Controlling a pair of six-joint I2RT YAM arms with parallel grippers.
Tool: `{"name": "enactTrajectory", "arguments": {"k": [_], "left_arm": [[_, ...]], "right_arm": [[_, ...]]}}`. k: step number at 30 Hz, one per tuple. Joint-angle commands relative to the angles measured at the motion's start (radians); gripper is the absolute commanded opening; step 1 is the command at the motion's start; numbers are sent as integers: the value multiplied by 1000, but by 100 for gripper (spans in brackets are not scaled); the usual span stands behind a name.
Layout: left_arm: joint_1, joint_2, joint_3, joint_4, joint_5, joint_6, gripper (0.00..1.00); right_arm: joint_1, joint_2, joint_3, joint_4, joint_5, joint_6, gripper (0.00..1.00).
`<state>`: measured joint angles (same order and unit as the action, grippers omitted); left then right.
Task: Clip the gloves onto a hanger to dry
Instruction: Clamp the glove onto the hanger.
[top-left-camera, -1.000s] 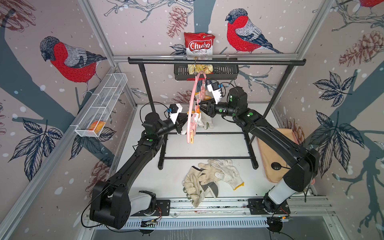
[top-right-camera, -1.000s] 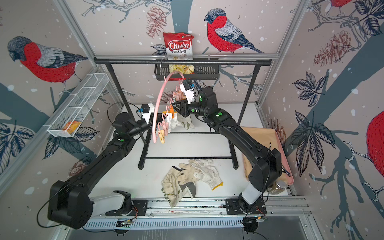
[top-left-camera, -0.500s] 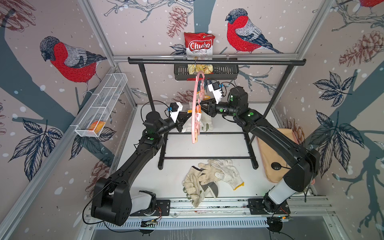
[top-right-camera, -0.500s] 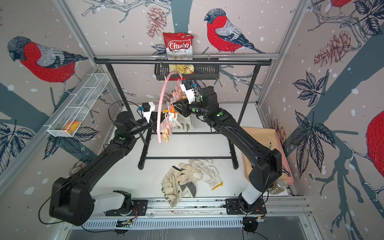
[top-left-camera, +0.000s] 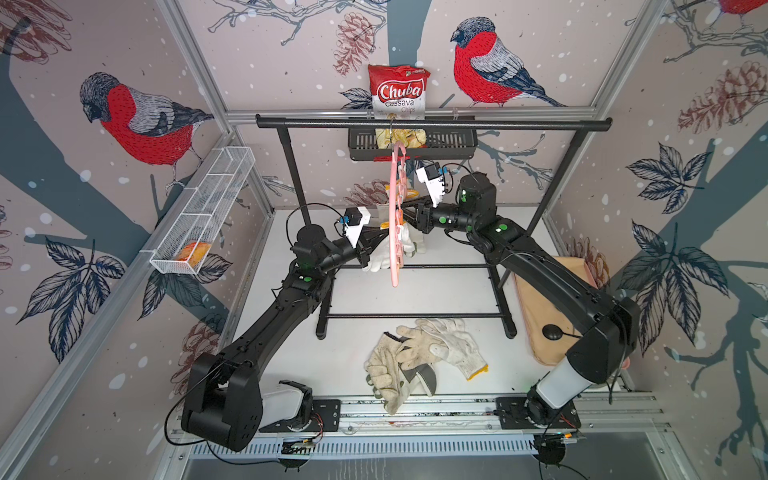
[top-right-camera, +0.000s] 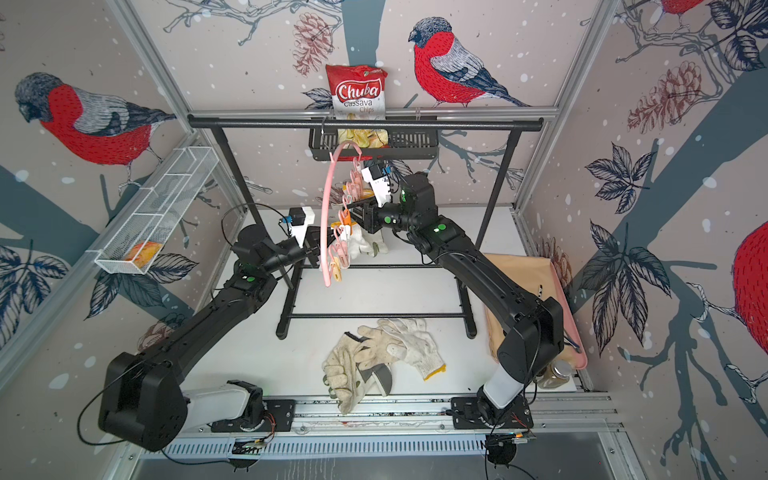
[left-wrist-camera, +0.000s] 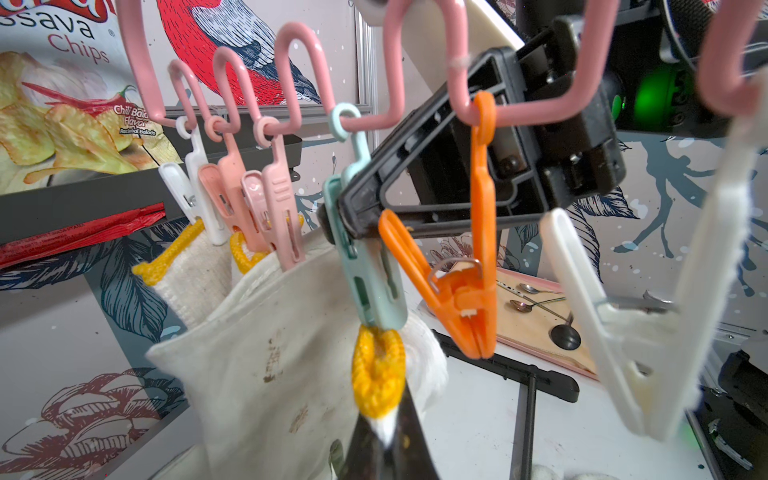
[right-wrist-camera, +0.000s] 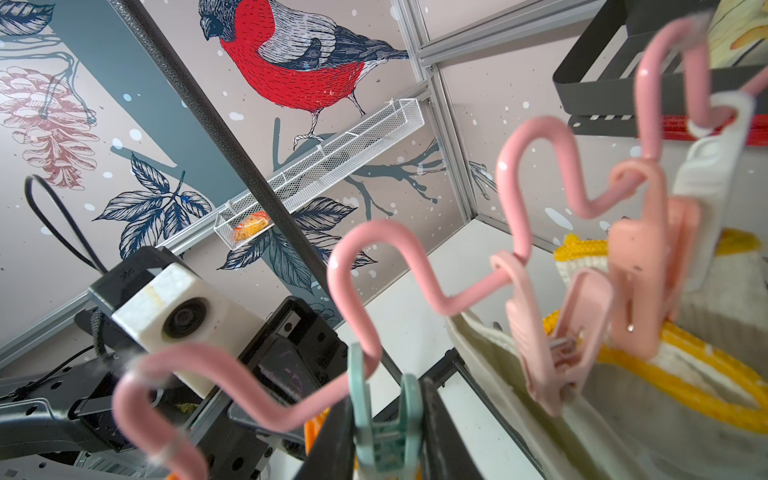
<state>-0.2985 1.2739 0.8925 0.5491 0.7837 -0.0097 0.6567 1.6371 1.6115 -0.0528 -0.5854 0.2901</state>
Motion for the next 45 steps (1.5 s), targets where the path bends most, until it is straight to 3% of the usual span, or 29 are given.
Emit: {"name": "enactTrajectory", "arguments": {"k": [1,24,29,45], "left_arm": [[-1,2,10,91,-18,-18,0],[-8,-5,25,67,-70,-15,0],[-61,2,45,-64,-56,84,0],[-65,-31,-3,82,-30,-13,0]], "right_arm": [[0,1,2,31,-15,-2,26],[-6,-28,-23,36,-24,4,26],[-8,-30,-24,50,-22,12,26],[-40,-43,-27,59,-117,53,26]]}}
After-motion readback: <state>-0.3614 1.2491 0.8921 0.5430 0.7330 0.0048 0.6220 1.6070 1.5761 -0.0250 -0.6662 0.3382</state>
